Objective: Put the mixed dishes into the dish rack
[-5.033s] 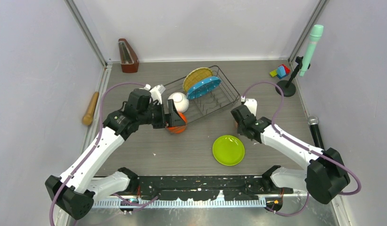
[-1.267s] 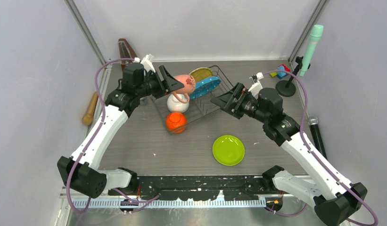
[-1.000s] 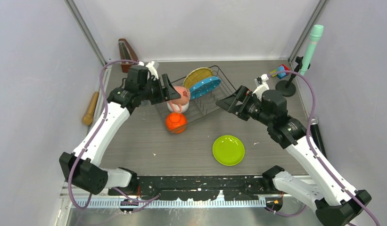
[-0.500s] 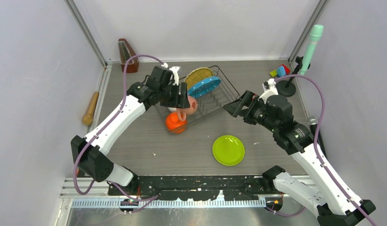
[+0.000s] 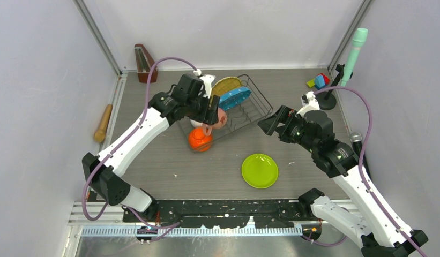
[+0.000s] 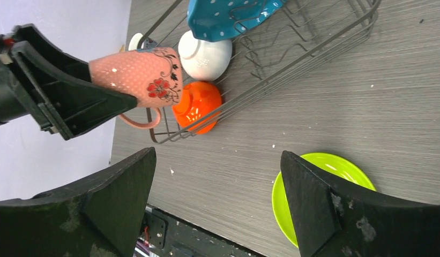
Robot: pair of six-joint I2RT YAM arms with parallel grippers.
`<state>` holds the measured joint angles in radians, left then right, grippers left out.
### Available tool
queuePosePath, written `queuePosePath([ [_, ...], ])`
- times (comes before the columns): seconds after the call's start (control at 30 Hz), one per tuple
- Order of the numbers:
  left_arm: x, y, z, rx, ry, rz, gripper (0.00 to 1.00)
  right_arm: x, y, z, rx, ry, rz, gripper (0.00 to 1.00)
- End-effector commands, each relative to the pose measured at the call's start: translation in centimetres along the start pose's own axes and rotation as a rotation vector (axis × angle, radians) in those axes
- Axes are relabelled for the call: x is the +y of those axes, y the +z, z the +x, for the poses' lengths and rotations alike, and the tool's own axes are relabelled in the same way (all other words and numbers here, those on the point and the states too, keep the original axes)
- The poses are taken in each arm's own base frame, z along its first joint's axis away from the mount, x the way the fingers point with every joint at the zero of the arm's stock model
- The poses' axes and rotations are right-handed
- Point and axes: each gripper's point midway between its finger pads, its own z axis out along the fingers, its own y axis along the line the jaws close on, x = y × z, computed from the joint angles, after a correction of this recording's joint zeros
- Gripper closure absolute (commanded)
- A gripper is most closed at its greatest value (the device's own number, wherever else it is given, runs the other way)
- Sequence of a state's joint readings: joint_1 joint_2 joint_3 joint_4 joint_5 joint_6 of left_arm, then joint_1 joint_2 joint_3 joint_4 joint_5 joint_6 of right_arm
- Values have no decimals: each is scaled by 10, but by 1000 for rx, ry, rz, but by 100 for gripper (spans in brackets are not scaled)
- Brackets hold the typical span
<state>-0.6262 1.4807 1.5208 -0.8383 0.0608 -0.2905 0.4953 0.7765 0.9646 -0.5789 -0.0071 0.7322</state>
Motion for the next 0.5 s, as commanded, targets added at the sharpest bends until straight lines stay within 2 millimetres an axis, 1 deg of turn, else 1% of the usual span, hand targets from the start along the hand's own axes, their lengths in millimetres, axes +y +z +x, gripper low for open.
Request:
queuePosePath([
  [0.0,11,-27,-40,-167,78,-84,100,-4,-8,-14,-59,-45,26,8],
  [0.07,18,-30,-42,-195,-8,-133,100,-4,-8,-14,-62,-46,27,8],
  [0.2,6,-26,-43,-228,-192,-81,100,-5,-6,-12,-53,-38,32,8],
  [0.33,-1,-15,-41,-220,-488,-84,100,-2,-2,-10,-41,-23,20,8],
  [0.4,6,-10,-35,-202,-656,-181,100,-1,-2,-10,-41,-15,16,8],
  [0.43,11,-8,-29,-182,-731,-251,100,-1,-2,-10,-41,-12,15,8],
  [0.47,18,-6,-19,-146,-764,-332,100,-1,-2,-10,-42,-8,13,8],
])
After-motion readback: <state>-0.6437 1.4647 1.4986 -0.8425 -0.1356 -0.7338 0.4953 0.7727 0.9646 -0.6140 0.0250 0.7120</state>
